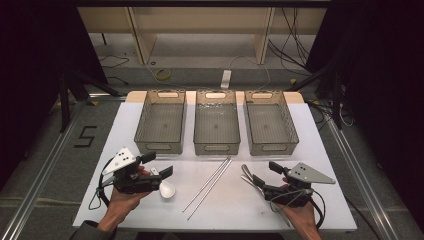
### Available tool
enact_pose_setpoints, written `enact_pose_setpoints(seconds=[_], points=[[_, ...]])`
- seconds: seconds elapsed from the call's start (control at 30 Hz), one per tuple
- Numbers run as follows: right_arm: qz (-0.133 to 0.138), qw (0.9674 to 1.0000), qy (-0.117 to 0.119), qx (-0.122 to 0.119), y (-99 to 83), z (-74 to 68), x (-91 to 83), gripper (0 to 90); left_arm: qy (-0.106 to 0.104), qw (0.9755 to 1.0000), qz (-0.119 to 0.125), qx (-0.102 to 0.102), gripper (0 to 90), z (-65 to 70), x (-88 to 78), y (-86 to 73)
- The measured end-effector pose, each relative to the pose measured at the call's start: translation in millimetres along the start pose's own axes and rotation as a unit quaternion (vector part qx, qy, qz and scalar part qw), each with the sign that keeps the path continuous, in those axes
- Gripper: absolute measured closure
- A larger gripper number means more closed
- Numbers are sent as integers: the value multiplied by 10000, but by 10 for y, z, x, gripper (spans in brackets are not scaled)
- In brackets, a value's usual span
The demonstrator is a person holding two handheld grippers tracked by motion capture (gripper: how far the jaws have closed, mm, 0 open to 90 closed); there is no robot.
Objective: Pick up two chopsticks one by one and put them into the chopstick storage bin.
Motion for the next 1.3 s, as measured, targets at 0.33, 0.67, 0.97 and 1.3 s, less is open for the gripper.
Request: enact_pose_setpoints(seconds=[0.33,0.67,0.97,1.3], points=[[-124,9998,-121,17,-3,13,7,257,90,9993,-366,64,171,16,63,-11],[-272,9995,-179,-37,-12,27,30,257,261,9920,-1232,36,255,103,294,97],[-368,9992,-147,-29,-13,23,43,258,280,9688,-2362,695,328,287,716,161],[-504,9986,-131,-63,-30,45,45,259,116,9265,-3617,1026,425,452,1214,-64]])
Point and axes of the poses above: each handheld gripper's, and its own axes: x roughly forward along the jaws, y roughly out of its top, z roughly to its right, the point moved 3 cm from there along x, roughly forward along the jaws, and after that the axes turned 2 degrees about -z, right-handed, at the moved point
